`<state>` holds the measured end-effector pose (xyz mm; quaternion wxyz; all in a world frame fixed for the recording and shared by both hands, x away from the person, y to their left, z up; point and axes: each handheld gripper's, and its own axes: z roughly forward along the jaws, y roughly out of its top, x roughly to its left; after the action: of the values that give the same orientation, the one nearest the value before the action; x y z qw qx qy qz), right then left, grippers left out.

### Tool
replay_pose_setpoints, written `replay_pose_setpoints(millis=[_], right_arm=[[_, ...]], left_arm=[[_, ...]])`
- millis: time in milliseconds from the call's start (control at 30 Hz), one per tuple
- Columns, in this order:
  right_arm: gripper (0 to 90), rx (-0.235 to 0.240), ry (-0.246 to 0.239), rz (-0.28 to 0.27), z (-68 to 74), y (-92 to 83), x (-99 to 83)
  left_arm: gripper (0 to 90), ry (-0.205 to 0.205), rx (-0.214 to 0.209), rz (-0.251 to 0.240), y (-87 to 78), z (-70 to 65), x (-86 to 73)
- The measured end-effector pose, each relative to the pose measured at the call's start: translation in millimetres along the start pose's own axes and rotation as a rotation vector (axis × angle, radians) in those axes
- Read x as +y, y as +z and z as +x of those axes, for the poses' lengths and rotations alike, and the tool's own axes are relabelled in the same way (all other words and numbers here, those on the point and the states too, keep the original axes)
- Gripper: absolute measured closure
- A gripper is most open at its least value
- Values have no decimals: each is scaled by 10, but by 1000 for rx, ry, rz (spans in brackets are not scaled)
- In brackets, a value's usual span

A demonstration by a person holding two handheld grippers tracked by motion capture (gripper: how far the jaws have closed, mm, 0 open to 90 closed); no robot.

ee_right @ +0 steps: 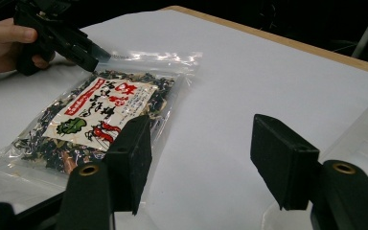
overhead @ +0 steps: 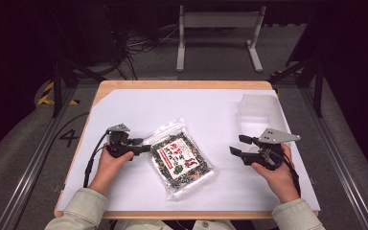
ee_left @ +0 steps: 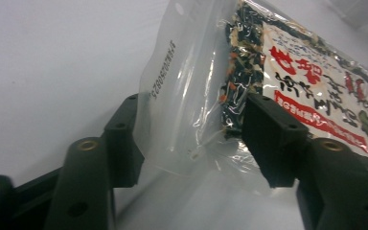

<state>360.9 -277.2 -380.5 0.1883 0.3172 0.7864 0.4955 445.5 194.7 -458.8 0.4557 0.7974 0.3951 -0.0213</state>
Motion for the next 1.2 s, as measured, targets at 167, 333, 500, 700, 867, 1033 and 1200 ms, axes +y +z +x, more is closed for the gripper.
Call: replay_pose_setpoints(millis=[167, 333, 500, 700, 867, 1033, 1200], right_arm=[[411, -17, -7, 4, 7, 5, 1], [411, -22, -16, 8, 23, 8, 7], [411, -25, -23, 8, 21, 4, 10], [411, -24, -24, 6, 20, 0, 11], [422, -22, -22, 6, 20, -4, 12], [430, -18, -22, 9, 25, 2, 14], [439, -8, -16, 5, 33, 2, 29]], left_arm=[[559, -23, -19, 17, -20, 25, -3], [674, -28, -30, 36, -38, 27, -4], [868, -10, -14, 35, -58, 19, -9], [893, 40, 22, 35, -76, -48, 8], [894, 63, 40, 14, -104, -92, 23], [895, 78, 7, -74, -220, -157, 80], [896, 101, -15, -150, -380, -264, 162]])
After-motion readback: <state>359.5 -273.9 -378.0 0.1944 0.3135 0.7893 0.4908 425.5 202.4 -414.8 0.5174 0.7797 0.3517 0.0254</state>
